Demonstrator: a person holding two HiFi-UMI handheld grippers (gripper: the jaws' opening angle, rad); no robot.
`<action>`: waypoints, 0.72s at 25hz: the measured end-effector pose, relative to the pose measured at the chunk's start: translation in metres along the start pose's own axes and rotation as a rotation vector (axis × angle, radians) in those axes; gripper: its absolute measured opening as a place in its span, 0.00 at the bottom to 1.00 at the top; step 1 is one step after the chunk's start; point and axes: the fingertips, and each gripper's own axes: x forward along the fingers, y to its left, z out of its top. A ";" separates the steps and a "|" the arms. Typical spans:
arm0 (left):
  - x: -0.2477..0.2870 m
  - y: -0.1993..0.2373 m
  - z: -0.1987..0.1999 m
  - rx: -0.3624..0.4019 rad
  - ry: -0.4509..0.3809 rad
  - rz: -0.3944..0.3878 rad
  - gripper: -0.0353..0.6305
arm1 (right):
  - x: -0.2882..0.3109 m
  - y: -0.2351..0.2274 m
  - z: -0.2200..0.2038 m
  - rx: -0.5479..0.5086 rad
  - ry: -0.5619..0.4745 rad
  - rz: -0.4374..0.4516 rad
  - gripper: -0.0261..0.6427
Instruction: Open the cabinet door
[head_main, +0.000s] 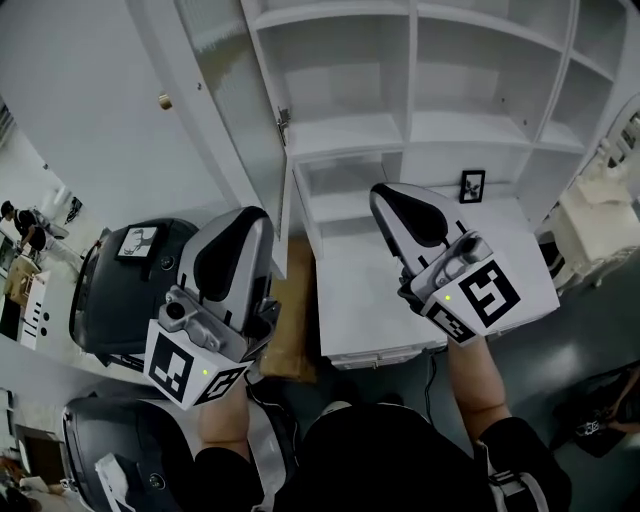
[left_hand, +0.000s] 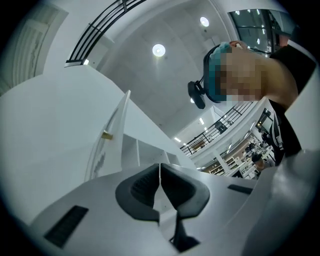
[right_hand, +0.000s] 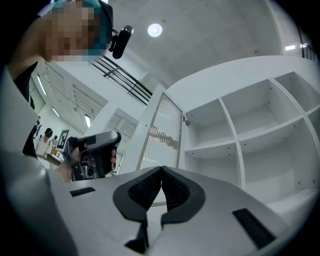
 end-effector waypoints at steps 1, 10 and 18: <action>0.003 -0.004 -0.006 -0.011 0.006 -0.009 0.10 | -0.004 -0.002 -0.001 -0.002 0.003 -0.007 0.07; 0.035 -0.041 -0.060 -0.114 0.069 -0.070 0.10 | -0.044 -0.023 -0.012 -0.002 0.039 -0.099 0.07; 0.059 -0.061 -0.134 -0.179 0.161 -0.086 0.10 | -0.072 -0.039 -0.036 0.031 0.086 -0.148 0.06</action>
